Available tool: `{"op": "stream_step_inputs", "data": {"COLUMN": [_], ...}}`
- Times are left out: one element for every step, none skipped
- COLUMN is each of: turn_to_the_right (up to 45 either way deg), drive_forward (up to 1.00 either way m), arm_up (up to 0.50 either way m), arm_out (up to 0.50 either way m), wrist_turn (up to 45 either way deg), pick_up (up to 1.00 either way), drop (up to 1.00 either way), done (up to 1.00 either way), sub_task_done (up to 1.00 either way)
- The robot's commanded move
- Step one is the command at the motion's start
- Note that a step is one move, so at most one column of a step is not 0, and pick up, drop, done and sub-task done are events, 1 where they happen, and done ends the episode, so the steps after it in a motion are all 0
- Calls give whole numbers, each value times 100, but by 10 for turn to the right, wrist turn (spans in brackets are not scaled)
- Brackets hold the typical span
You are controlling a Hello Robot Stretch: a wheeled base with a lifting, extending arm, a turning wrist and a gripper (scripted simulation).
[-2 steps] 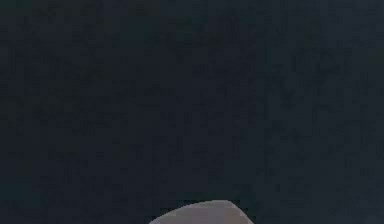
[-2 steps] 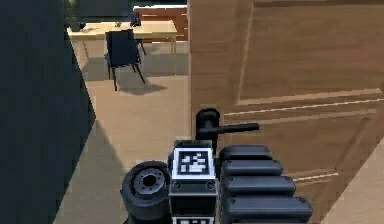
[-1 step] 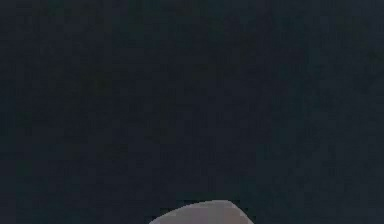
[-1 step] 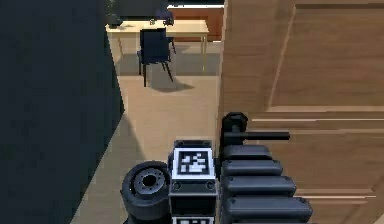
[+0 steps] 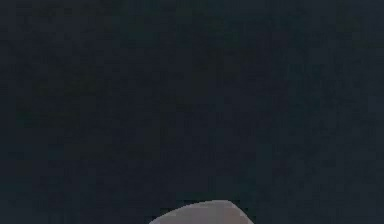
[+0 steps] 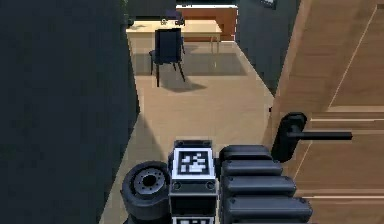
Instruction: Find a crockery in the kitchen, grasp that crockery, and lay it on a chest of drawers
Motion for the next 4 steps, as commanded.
{"op": "stream_step_inputs", "data": {"turn_to_the_right": [450,450,60,0], "drive_forward": [0,0,0,75], "arm_up": [0,0,0,0], "arm_out": [0,0,0,0], "wrist_turn": [0,0,0,0], "pick_up": [0,0,0,0], "drop": [0,0,0,0], "done": [0,0,0,0], "sub_task_done": [0,0,0,0]}}
